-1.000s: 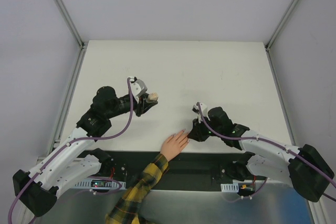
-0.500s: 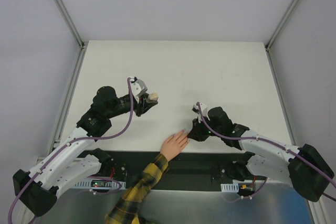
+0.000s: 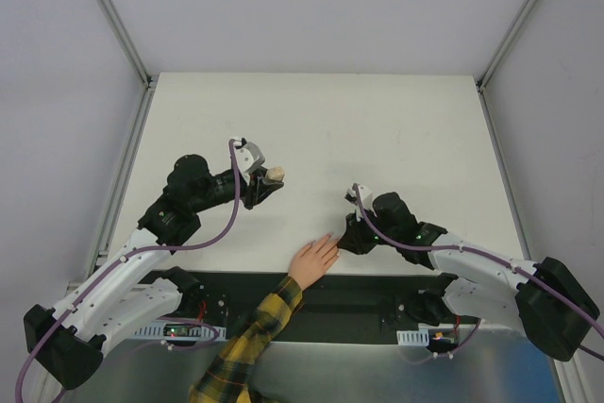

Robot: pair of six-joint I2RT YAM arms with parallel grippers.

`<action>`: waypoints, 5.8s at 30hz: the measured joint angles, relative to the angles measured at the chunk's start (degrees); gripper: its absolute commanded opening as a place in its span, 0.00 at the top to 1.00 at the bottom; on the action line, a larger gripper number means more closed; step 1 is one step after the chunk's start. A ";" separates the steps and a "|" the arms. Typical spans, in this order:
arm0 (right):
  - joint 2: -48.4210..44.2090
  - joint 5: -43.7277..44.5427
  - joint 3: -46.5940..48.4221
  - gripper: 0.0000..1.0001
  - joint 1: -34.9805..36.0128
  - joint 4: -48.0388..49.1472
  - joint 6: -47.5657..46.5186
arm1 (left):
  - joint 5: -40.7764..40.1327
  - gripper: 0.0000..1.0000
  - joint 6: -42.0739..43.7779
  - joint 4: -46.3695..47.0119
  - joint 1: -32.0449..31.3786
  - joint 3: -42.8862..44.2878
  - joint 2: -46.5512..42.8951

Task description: Paint the nails

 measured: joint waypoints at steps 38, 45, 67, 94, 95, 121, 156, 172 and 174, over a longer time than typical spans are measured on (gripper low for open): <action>-0.22 4.66 0.00 1.00 0.00 0.98 -0.04 | 0.07 1.00 -0.04 0.00 0.02 0.00 0.98; -4.02 3.17 -0.55 1.00 0.00 0.31 0.20 | 0.09 1.00 -0.09 0.00 0.02 0.00 0.98; -2.29 0.90 -0.66 1.00 0.68 -1.03 1.92 | 1.05 1.00 -0.28 0.00 0.02 0.00 0.96; 0.68 0.50 -0.74 1.00 0.79 1.75 1.97 | 1.05 1.00 -0.28 0.00 0.02 0.00 0.98; 0.70 0.52 -0.74 1.00 0.79 1.77 1.97 | 1.05 1.00 -0.28 0.00 0.02 0.00 0.98; -0.15 5.95 -0.85 1.00 0.33 1.81 2.56 | 1.05 1.00 -0.28 0.00 0.02 0.00 1.09; -0.52 -0.09 -0.96 1.00 0.31 1.14 2.49 | 1.05 1.00 -0.28 0.00 0.02 0.00 1.09; -0.02 1.33 -0.96 1.00 0.31 2.12 2.54 | 1.05 1.00 -0.28 0.00 0.02 0.00 1.09; -0.02 1.68 -0.96 1.00 0.31 2.12 2.54 | 1.07 1.00 -0.28 0.00 0.02 0.00 1.09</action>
